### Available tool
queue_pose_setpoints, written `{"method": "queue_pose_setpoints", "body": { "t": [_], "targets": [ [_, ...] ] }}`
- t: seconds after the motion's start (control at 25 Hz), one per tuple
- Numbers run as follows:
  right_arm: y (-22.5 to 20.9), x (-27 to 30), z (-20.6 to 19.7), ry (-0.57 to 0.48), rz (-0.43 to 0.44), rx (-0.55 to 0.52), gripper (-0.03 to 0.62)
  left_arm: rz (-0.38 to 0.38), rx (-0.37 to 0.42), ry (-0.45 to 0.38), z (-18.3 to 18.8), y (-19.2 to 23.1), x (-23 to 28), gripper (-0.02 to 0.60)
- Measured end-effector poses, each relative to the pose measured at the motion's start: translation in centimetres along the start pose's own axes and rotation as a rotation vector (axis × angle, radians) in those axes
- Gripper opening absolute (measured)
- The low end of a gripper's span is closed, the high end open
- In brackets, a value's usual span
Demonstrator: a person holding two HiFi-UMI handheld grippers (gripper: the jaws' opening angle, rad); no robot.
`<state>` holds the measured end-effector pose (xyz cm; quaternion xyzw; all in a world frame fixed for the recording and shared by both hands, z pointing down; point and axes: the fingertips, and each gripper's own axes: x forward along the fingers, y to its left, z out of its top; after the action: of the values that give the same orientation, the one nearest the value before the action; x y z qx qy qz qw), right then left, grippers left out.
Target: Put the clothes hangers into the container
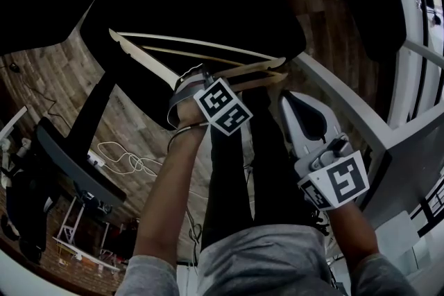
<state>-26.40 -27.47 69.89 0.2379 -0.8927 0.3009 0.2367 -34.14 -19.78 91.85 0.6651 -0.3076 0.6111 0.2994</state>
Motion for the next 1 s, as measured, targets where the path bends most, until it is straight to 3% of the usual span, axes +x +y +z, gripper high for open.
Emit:
{"method": "queue_pose_setpoints", "body": {
  "t": [0.2,0.76,1.0],
  "targets": [
    [0.0,-0.4,1.2,-0.018,-0.005,0.002,-0.002,0.005,-0.056,-0.028,0.5,0.4,-1.2,0.073],
    [1.9,-6.4,9.3,-0.13,-0.07,-0.047,-0.002,0.122,-0.23,-0.252,-1.0,3.6,-14.7,0.066],
    [3.6,-10.1,12.0,-0.19,-0.114,-0.043,-0.002,0.173,-0.252,-0.332,-1.4,5.2,-20.3,0.061]
  ]
}}
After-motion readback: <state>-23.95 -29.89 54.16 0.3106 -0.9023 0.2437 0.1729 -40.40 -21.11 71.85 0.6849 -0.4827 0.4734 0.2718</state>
